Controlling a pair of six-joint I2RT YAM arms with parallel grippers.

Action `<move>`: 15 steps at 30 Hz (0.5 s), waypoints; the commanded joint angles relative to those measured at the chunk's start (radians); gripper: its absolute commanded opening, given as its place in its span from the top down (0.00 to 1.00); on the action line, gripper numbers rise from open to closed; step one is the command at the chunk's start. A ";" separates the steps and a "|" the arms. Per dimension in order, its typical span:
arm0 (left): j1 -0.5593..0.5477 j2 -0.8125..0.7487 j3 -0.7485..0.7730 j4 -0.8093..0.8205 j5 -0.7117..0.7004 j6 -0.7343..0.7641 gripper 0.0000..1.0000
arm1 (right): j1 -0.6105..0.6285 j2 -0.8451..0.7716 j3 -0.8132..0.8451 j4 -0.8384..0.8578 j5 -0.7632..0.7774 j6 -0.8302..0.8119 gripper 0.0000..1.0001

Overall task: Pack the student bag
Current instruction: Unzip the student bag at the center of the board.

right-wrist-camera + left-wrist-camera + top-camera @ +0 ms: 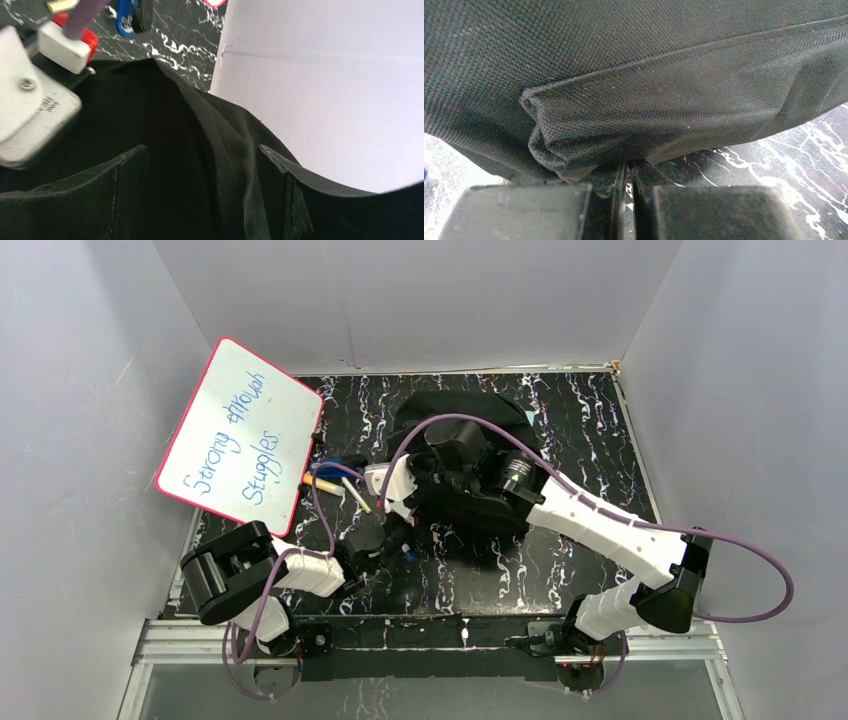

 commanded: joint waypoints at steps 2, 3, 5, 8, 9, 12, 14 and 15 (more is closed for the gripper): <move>0.004 -0.016 -0.002 0.037 0.005 0.002 1.00 | 0.005 0.029 0.057 0.000 0.116 -0.053 0.16; 0.004 -0.017 -0.001 0.037 0.005 0.002 1.00 | 0.005 0.035 0.064 -0.009 0.118 -0.046 0.19; 0.004 -0.020 -0.001 0.037 0.004 0.004 1.00 | 0.005 0.045 0.078 -0.013 0.120 -0.020 0.28; 0.004 -0.022 0.000 0.035 -0.003 0.012 1.00 | 0.005 0.056 0.094 -0.001 0.129 0.014 0.45; 0.004 -0.023 0.000 0.035 -0.009 0.015 1.00 | 0.005 0.060 0.098 0.007 0.136 0.026 0.51; 0.006 -0.031 0.004 0.028 -0.026 0.032 1.00 | 0.005 0.076 0.113 0.042 0.171 0.079 0.71; 0.012 -0.039 0.008 0.016 -0.029 0.036 1.00 | 0.005 0.091 0.122 0.103 0.230 0.138 0.89; 0.015 -0.042 0.010 0.007 -0.028 0.037 1.00 | 0.005 0.102 0.129 0.130 0.272 0.167 0.99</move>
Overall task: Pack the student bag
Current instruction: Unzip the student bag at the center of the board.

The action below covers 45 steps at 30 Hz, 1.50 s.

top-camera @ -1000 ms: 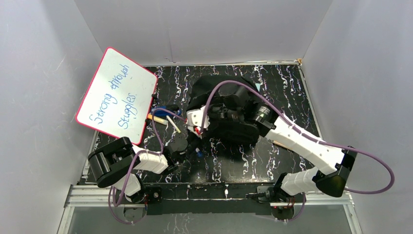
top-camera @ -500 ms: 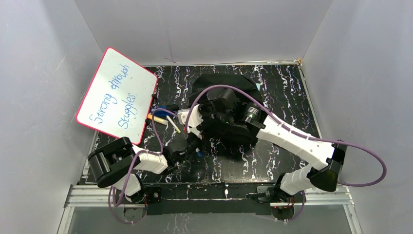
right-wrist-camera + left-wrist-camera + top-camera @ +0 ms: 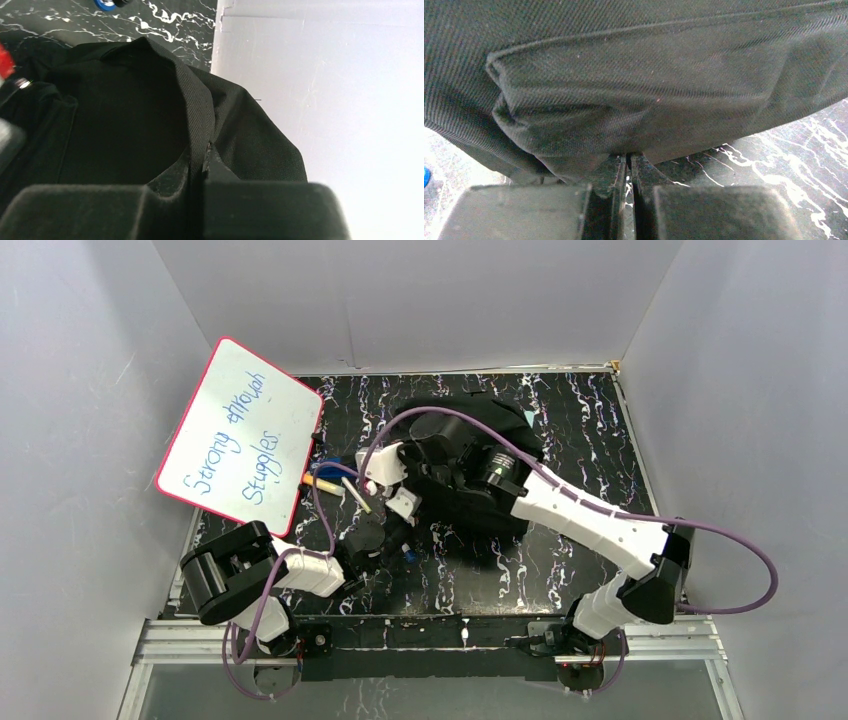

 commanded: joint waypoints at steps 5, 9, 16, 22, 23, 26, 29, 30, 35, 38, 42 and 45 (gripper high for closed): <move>0.064 -0.062 0.031 -0.049 0.010 0.001 1.00 | -0.004 0.095 0.130 0.265 0.317 0.214 1.00; 0.116 -0.071 0.049 -0.069 0.058 0.011 1.00 | -0.022 0.172 0.260 0.194 0.385 0.340 1.00; 0.203 -0.085 0.069 -0.087 0.149 0.022 1.00 | -0.120 0.260 0.456 -0.015 0.371 0.592 1.00; 0.215 -0.094 0.075 -0.088 0.240 0.046 1.00 | -0.192 0.242 0.455 -0.080 0.282 0.707 1.00; 0.215 -0.096 0.076 -0.090 0.262 0.044 1.00 | -0.204 0.239 0.455 -0.088 0.270 0.723 1.00; 0.215 -0.101 0.079 -0.096 0.339 0.028 1.00 | -0.240 0.235 0.455 -0.109 0.240 0.766 1.00; 0.215 -0.103 0.089 -0.103 0.409 0.003 1.00 | -0.267 0.238 0.459 -0.126 0.217 0.803 1.00; 0.216 -0.102 0.094 -0.106 0.431 -0.005 1.00 | -0.276 0.240 0.460 -0.130 0.209 0.814 1.00; 0.202 -0.114 0.095 -0.117 0.491 -0.040 1.00 | -0.304 0.247 0.457 -0.137 0.189 0.839 1.00; 0.176 -0.117 0.094 -0.126 0.492 -0.039 1.00 | -0.322 0.248 0.460 -0.139 0.185 0.858 1.00; 0.138 -0.117 0.095 -0.140 0.489 -0.037 1.00 | -0.349 0.257 0.479 -0.156 0.184 0.891 1.00; 0.098 -0.109 0.096 -0.143 0.484 -0.040 1.00 | -0.367 0.262 0.490 -0.165 0.193 0.917 1.00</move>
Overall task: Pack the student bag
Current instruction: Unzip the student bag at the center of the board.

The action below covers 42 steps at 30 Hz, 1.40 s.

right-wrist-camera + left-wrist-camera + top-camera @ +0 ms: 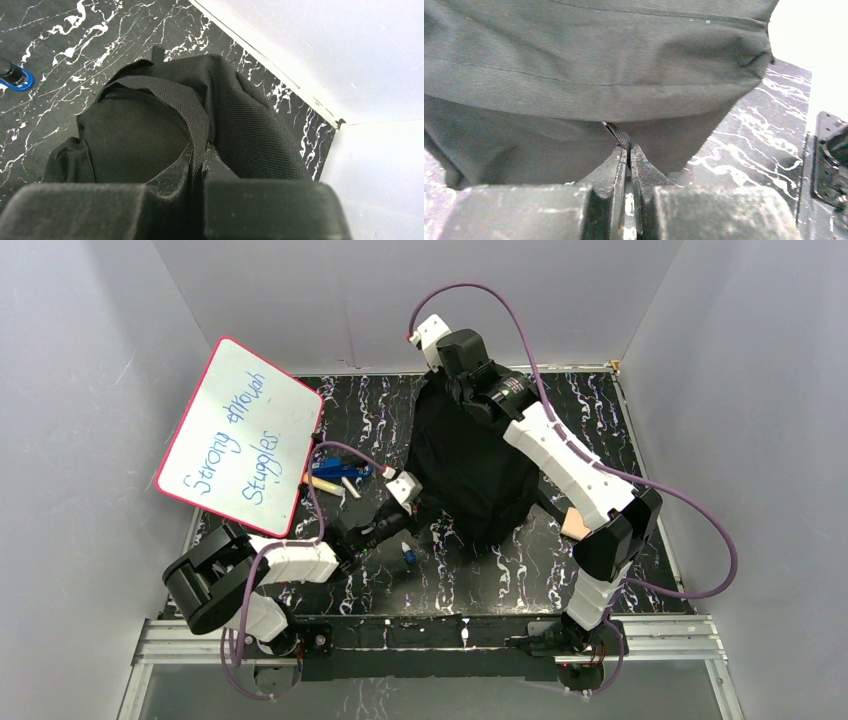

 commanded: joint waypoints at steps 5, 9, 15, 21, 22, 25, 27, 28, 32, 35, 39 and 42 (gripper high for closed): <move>-0.135 -0.009 0.029 -0.015 0.013 0.005 1.00 | -0.057 -0.015 0.077 -0.022 0.046 0.091 1.00; -0.175 0.015 0.047 -0.016 0.004 0.001 1.00 | -0.062 -0.007 0.082 -0.028 0.044 0.106 1.00; -0.216 0.062 0.073 -0.017 0.007 0.004 1.00 | -0.070 -0.005 0.083 -0.033 0.045 0.122 1.00; -0.247 0.101 0.099 -0.015 0.017 -0.002 1.00 | -0.083 -0.009 0.081 -0.036 0.044 0.134 1.00; -0.253 0.108 0.106 -0.015 0.019 -0.003 1.00 | -0.085 -0.010 0.079 -0.035 0.043 0.136 1.00; -0.267 0.127 0.122 -0.015 0.028 -0.002 1.00 | -0.090 -0.014 0.067 -0.030 0.038 0.140 1.00; -0.276 0.143 0.132 -0.016 0.039 0.000 1.00 | -0.094 -0.019 0.060 -0.028 0.036 0.143 1.00; -0.280 0.150 0.136 -0.015 0.043 0.000 1.00 | -0.095 -0.021 0.056 -0.027 0.033 0.144 1.00; -0.287 0.163 0.140 -0.015 0.052 -0.004 1.00 | -0.102 -0.033 0.036 -0.020 0.025 0.147 1.00; -0.289 0.167 0.140 -0.015 0.053 -0.006 1.00 | -0.107 -0.041 0.022 -0.012 0.019 0.150 1.00; -0.289 0.148 0.123 -0.018 -0.031 0.002 0.93 | -0.110 -0.053 0.008 -0.005 0.014 0.154 1.00; -0.287 0.108 0.085 -0.022 -0.114 0.007 0.73 | -0.112 -0.062 -0.005 0.004 0.013 0.158 1.00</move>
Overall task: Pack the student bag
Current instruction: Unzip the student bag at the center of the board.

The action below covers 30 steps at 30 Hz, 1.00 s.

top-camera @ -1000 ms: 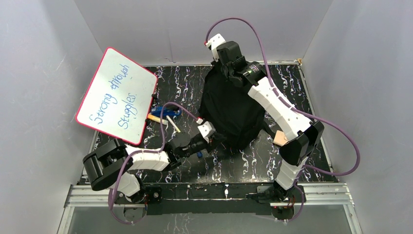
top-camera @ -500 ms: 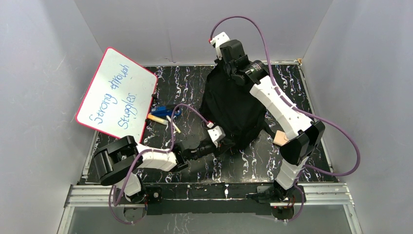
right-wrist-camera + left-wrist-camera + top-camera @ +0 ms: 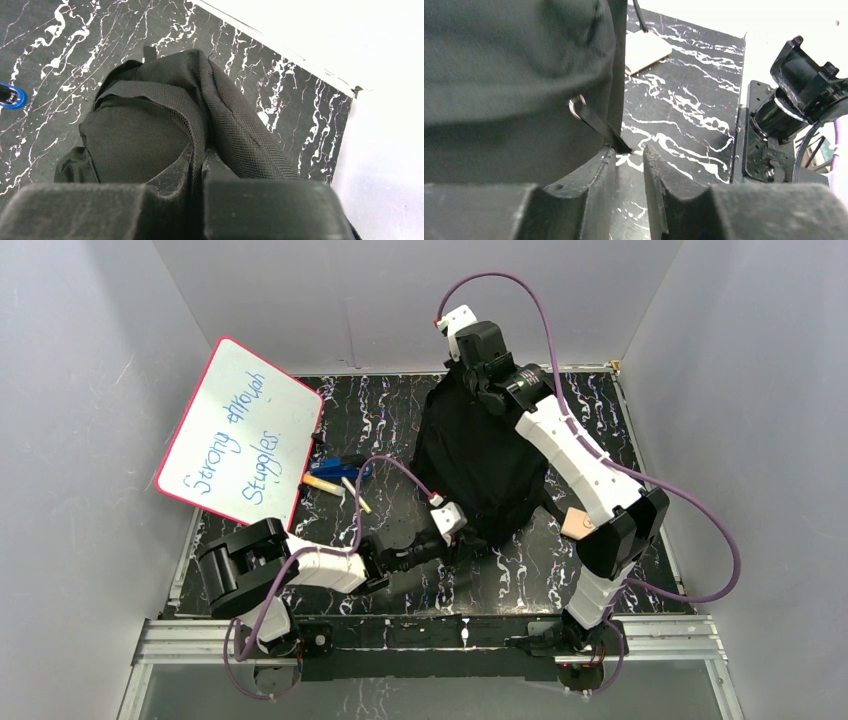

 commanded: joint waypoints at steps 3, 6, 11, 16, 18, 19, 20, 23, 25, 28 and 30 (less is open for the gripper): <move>-0.019 -0.097 -0.084 -0.034 -0.153 -0.004 0.64 | -0.026 -0.065 -0.027 0.060 0.031 0.019 1.00; -0.013 -0.144 -0.141 -0.049 -0.213 -0.072 0.59 | -0.033 -0.069 -0.043 0.070 0.045 0.022 1.00; 0.004 -0.231 -0.201 -0.193 -0.500 -0.331 0.52 | -0.068 -0.083 -0.076 0.075 0.049 0.044 1.00; 0.144 -0.284 -0.090 -0.583 -0.529 -0.593 0.47 | -0.096 -0.111 -0.116 0.085 0.021 0.075 1.00; 0.243 -0.277 -0.052 -0.649 -0.411 -0.672 0.47 | -0.113 -0.122 -0.135 0.086 -0.001 0.095 1.00; 0.281 -0.270 -0.038 -0.658 -0.359 -0.687 0.47 | -0.123 -0.129 -0.146 0.088 -0.007 0.104 1.00; 0.308 -0.263 -0.031 -0.648 -0.322 -0.681 0.47 | -0.131 -0.135 -0.158 0.089 -0.014 0.113 1.00; 0.328 -0.244 -0.007 -0.606 -0.279 -0.659 0.46 | -0.152 -0.160 -0.215 0.101 -0.031 0.130 1.00; 0.334 -0.217 0.015 -0.571 -0.238 -0.663 0.46 | -0.167 -0.177 -0.251 0.111 -0.043 0.141 1.00; 0.347 -0.163 0.034 -0.493 -0.151 -0.713 0.45 | -0.192 -0.199 -0.300 0.120 -0.064 0.169 1.00; 0.358 -0.124 0.034 -0.428 -0.110 -0.762 0.45 | -0.218 -0.213 -0.337 0.130 -0.086 0.185 1.00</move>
